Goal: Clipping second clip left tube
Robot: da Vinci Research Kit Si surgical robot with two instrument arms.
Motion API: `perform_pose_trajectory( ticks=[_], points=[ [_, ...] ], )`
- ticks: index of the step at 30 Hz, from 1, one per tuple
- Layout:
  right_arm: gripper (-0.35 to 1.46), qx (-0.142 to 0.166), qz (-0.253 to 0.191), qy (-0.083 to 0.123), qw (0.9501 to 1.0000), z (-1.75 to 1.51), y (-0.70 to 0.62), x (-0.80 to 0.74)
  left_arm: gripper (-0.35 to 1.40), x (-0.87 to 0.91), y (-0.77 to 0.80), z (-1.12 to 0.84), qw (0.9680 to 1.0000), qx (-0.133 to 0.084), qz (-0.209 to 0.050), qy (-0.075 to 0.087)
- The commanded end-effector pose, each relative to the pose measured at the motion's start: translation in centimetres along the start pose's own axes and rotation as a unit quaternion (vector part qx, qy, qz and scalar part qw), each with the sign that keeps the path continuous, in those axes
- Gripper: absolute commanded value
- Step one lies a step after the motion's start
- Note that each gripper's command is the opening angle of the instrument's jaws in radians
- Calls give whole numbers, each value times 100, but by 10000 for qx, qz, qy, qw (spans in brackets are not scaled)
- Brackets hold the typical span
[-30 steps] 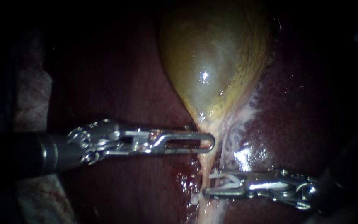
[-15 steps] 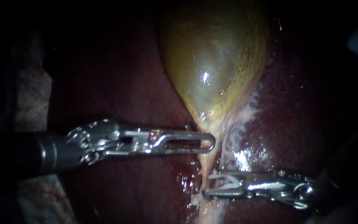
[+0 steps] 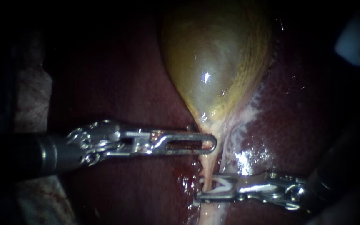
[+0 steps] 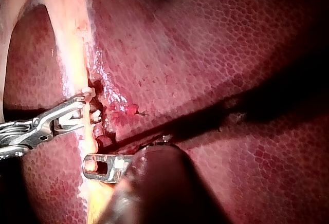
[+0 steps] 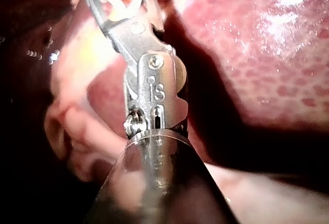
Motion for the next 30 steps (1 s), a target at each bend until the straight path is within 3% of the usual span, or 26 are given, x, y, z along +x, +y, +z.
perform_pose_trajectory(
  ticks=[1,18,30],
  points=[
    [43,-6,0,4,10000,2,-1,-1,-35,0,0,0,10000,0,-1,0],
    [27,-12,-19,16,10000,9,8,-3,-35,0,0,0,10000,-12,-1,-8],
    [-28,-9,-40,19,10000,10,15,-8,-35,0,0,0,10000,-11,-1,-8]
  ],
)
